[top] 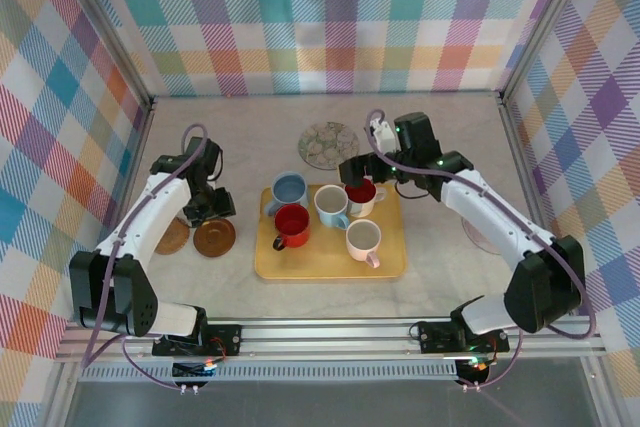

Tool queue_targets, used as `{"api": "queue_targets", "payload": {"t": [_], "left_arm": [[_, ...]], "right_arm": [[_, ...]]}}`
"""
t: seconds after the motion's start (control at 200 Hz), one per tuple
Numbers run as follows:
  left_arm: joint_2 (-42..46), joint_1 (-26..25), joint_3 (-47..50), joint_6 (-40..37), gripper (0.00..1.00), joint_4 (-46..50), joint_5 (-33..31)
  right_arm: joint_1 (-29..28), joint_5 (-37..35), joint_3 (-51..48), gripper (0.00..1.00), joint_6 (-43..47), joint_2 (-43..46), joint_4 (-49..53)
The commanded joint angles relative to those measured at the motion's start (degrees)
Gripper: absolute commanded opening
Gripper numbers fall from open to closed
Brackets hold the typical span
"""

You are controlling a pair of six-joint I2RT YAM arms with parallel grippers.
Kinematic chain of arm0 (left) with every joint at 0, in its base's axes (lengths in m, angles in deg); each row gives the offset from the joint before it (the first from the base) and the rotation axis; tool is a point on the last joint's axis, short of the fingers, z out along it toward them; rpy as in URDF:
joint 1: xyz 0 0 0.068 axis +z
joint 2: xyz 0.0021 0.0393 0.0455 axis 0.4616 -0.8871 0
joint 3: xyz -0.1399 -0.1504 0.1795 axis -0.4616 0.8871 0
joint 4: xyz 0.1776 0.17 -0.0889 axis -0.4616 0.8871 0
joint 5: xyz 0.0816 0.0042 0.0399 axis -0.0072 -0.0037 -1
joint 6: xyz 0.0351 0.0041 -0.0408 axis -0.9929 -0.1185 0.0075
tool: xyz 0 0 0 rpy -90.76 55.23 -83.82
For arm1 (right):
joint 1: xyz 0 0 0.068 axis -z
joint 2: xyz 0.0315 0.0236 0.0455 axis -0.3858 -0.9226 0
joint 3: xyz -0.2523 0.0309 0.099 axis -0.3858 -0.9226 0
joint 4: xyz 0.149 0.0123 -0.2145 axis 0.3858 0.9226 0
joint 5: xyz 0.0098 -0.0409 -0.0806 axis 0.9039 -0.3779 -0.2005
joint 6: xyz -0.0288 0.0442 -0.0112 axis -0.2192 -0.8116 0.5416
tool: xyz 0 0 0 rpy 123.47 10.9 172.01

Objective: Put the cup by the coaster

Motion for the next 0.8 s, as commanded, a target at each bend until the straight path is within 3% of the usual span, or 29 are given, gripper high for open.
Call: {"api": "queue_targets", "payload": {"t": [0.0,0.37,0.505,0.62,0.795], "left_arm": [[1.52,0.96,3.19,3.25,0.5,-2.61,-1.72],[-3.9,1.13,9.34,6.26,0.27,-9.38,-4.79],[-6.57,1.36,9.49,6.34,0.09,-11.26,-6.0],[-8.79,1.88,9.3,6.48,0.02,-12.26,-6.27],[-10.86,2.96,9.72,7.73,0.0,-12.81,-7.04]], "right_arm": [[-2.21,3.49,-3.82,0.99,2.13,4.29,-6.62],[-5.29,4.44,-7.33,0.99,4.78,5.03,-9.12],[-5.91,3.79,-7.66,0.99,4.17,4.27,-10.31],[-6.38,3.13,-7.91,0.99,3.51,4.0,-11.32],[-6.79,1.99,-8.14,0.99,3.12,3.78,-11.85]]}}
